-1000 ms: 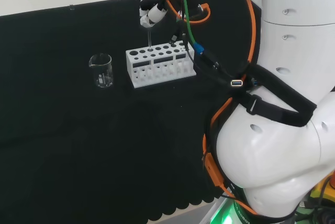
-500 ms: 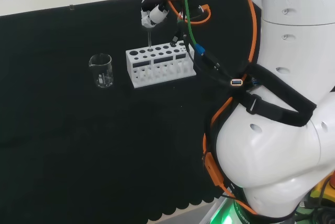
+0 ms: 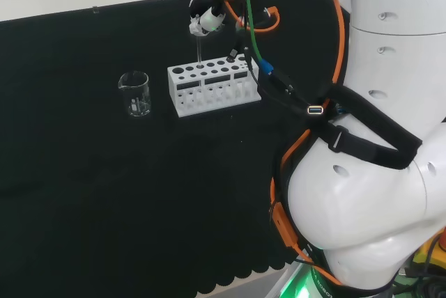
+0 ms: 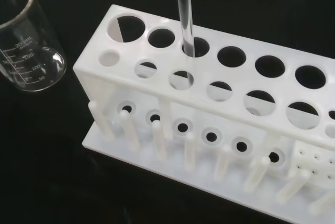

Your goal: Take the glass rod from the white test tube rack.

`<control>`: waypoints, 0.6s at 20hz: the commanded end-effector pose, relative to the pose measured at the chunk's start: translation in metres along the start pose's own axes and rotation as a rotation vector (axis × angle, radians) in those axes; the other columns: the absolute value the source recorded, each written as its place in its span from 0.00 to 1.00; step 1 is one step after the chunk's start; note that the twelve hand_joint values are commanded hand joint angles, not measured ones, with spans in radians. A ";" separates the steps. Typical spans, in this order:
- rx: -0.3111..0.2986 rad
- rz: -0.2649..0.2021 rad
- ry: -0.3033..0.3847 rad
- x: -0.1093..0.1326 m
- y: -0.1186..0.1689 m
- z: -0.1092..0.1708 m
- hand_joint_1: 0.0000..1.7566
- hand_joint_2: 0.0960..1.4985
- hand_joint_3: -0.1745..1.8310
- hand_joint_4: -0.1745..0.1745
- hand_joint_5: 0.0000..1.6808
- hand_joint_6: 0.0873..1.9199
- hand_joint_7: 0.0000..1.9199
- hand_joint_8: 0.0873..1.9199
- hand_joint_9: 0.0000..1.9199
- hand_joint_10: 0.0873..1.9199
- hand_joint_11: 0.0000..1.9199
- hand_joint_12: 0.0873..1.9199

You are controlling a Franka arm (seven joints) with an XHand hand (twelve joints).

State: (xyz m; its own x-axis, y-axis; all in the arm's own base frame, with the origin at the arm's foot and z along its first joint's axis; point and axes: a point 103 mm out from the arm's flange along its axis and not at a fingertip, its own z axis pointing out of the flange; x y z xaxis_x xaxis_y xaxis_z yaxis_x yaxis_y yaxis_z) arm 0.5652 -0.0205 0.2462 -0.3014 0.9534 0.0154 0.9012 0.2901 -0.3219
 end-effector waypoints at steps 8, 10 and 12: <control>-0.138 0.014 0.001 0.011 0.003 -0.010 0.64 0.79 0.10 0.06 0.47 0.66 0.47 0.53 0.69 0.32 0.73 0.44; -0.209 0.016 -0.007 0.013 0.001 -0.017 0.69 0.77 0.09 0.14 0.48 0.62 0.51 0.55 0.72 0.35 0.78 0.37; -0.275 0.022 -0.016 0.017 -0.001 -0.025 0.71 0.77 0.05 0.15 0.50 0.58 0.54 0.54 0.73 0.38 0.82 0.31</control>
State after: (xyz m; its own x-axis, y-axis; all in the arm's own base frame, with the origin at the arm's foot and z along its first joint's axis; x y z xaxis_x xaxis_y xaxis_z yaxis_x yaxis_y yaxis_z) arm 0.5679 -0.0119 0.2504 -0.2993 0.9540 0.0164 0.9256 0.2945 -0.2379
